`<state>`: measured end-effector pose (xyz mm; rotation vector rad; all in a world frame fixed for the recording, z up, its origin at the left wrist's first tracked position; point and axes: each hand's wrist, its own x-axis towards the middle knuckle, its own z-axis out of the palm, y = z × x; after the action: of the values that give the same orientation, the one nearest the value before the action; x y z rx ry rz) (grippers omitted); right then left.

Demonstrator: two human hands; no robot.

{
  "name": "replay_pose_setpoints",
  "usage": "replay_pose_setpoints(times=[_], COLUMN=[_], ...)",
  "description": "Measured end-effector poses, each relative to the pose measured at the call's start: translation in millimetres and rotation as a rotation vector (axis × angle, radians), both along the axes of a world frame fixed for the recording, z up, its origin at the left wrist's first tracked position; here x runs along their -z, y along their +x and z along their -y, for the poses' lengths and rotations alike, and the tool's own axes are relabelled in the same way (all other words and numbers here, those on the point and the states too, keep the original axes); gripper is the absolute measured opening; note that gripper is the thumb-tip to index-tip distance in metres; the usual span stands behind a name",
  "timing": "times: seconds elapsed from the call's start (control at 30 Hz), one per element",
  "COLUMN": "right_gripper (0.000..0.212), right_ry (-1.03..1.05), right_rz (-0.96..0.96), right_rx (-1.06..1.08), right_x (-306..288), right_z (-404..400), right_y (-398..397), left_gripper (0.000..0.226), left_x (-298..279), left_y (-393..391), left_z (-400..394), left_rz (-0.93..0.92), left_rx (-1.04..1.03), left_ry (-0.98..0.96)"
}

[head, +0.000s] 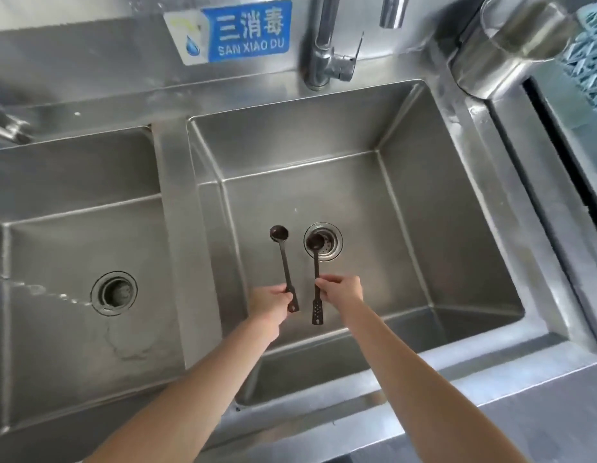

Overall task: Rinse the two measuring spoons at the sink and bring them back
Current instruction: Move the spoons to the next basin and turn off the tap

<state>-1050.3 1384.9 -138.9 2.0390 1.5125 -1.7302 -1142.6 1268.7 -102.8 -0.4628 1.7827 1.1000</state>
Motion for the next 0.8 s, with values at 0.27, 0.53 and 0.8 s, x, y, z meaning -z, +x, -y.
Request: replay_pose_setpoints(times=[0.27, 0.53, 0.8], right_gripper=[0.009, 0.012, 0.019], right_ry=[-0.024, -0.045, -0.092], right_rz=[0.054, 0.075, 0.075], right_rx=[-0.226, -0.263, -0.211], right_x=[74.8, 117.6, 130.1], right_z=[2.7, 10.6, 4.9], right_y=[-6.8, -12.5, -8.8], left_gripper=[0.033, 0.024, 0.022], left_x=[75.8, 116.4, 123.3], left_y=[5.7, 15.0, 20.7], left_z=[7.7, 15.4, 20.6], left_rz=[-0.069, -0.109, -0.140], left_rx=[-0.116, -0.295, -0.188], left_ry=[-0.237, -0.354, -0.476])
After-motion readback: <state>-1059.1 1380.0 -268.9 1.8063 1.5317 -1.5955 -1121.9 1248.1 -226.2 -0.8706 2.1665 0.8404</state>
